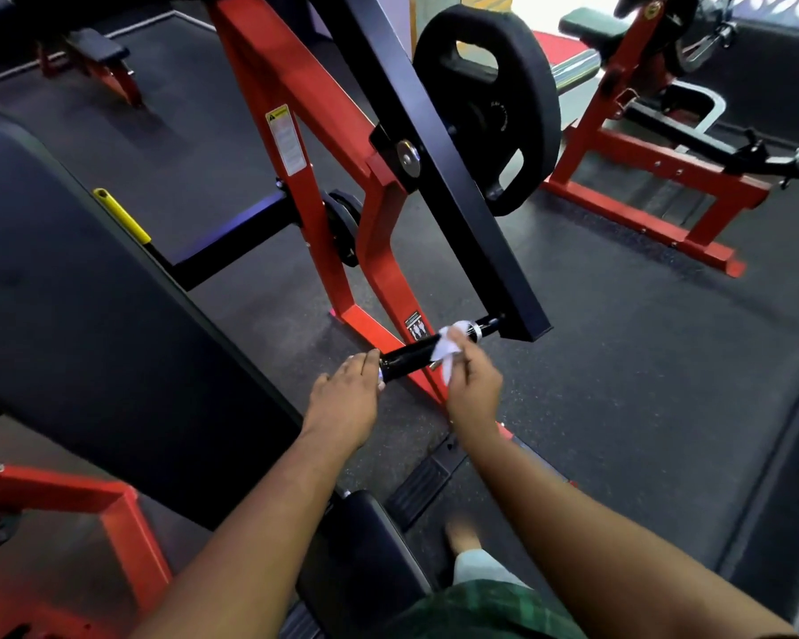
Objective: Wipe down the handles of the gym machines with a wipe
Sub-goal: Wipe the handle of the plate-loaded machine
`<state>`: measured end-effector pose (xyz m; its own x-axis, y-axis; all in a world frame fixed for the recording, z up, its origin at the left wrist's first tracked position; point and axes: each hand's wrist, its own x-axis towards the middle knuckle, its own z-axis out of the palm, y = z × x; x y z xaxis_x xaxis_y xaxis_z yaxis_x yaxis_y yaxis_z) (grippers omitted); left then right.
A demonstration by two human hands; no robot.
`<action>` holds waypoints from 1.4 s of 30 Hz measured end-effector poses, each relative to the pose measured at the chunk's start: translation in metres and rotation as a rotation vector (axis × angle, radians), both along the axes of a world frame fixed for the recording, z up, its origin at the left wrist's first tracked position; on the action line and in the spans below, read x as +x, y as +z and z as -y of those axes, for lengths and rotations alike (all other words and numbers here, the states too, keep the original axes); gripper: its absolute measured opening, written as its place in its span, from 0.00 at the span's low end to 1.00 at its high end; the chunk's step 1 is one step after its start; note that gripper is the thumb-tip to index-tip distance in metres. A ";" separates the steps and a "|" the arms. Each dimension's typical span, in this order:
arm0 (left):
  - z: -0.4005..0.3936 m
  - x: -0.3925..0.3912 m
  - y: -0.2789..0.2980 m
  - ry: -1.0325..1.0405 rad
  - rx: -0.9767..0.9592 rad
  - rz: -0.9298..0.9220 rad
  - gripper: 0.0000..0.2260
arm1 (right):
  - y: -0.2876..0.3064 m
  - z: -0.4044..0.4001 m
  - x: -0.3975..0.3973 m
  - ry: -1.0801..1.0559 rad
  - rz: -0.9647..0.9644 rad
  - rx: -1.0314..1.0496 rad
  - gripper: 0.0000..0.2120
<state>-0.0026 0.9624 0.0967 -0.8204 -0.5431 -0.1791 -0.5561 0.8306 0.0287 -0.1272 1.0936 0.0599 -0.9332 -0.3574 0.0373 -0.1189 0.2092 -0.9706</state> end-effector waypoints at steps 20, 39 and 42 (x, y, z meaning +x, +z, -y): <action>0.000 -0.014 0.005 0.014 0.043 0.093 0.26 | -0.019 0.034 -0.026 -0.481 1.024 -0.567 0.11; -0.002 -0.014 0.012 0.042 0.065 0.115 0.22 | -0.016 0.065 0.007 -0.347 1.222 -0.442 0.12; -0.002 -0.013 0.013 0.036 0.058 0.123 0.23 | -0.003 0.066 0.056 -0.114 1.242 -0.484 0.14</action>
